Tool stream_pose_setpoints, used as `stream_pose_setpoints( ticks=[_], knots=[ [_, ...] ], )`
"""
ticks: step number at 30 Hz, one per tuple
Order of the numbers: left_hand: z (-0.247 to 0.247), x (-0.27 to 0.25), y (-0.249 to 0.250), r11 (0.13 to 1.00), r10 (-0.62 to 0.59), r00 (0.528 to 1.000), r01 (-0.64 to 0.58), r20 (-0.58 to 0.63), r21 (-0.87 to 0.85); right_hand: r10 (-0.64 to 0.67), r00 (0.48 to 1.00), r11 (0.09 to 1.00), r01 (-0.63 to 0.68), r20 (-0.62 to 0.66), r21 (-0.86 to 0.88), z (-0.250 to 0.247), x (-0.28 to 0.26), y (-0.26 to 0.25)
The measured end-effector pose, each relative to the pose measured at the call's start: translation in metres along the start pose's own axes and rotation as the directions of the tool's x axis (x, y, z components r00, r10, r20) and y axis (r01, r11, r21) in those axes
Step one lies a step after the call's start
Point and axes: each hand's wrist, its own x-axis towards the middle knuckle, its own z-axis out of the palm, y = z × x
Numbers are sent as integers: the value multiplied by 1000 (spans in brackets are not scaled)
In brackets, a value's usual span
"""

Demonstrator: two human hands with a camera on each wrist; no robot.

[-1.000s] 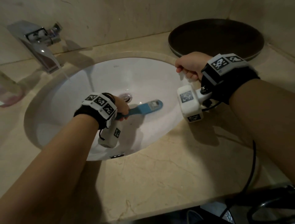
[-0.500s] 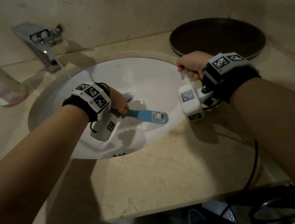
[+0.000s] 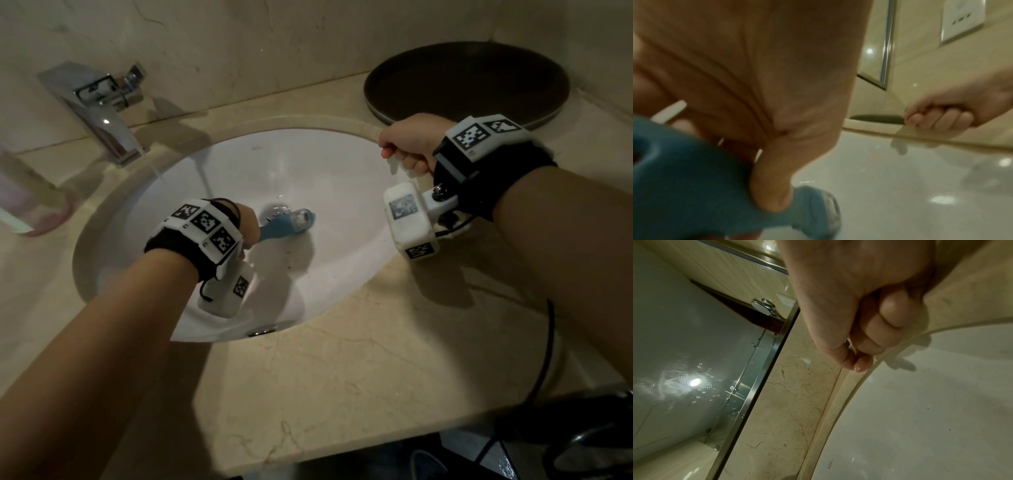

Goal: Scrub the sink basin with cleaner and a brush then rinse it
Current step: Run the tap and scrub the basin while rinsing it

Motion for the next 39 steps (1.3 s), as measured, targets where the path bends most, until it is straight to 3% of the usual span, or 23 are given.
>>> stream_pose_setpoints(
  ticks=[3, 6, 9, 13, 17, 21, 27, 31, 34, 36, 39],
  knots=[
    [-4, -3, 12, 988, 133, 975, -116, 177, -101, 7, 1000, 1000, -7, 4, -17, 0, 0, 0],
    [-5, -15, 27, 976, 176, 940, -128, 293, -177, 7, 1000, 1000, -7, 7, -16, 0, 0, 0],
    [2, -4, 22, 973, 152, 950, -96, 272, -210, 6, 1000, 1000, -7, 22, 17, -1, -1, 0],
    [13, 16, -1, 976, -8, 998, 21, 60, -219, 12, 1000, 1000, -13, 24, 6, -2, -2, -1],
    [18, 21, -11, 976, -59, 998, 56, -11, -211, 13, 1000, 1000, -12, 5, -26, -2, -2, -1],
    [11, 17, -8, 966, 0, 1000, 7, 29, -260, 19, 1000, 1000, -19, 23, -1, -1, -1, -2],
    [2, 15, 32, 915, 320, 943, -282, 92, -290, 54, 998, 998, -55, 22, 31, 0, 6, 2],
    [5, 31, 46, 924, 288, 954, -253, 84, -287, 74, 997, 997, -74, 18, 10, 0, 9, 2],
    [14, 49, 28, 977, 149, 989, -146, 4, -153, 77, 997, 997, -77, 18, -14, 0, 13, 1],
    [15, 73, 8, 997, 52, 996, -47, -76, 60, 90, 996, 996, -90, 20, -8, -1, 15, 2],
    [0, 82, -7, 972, 54, 991, -24, -122, 232, 93, 996, 994, -93, 8, 48, -2, 19, 4]
  ],
)
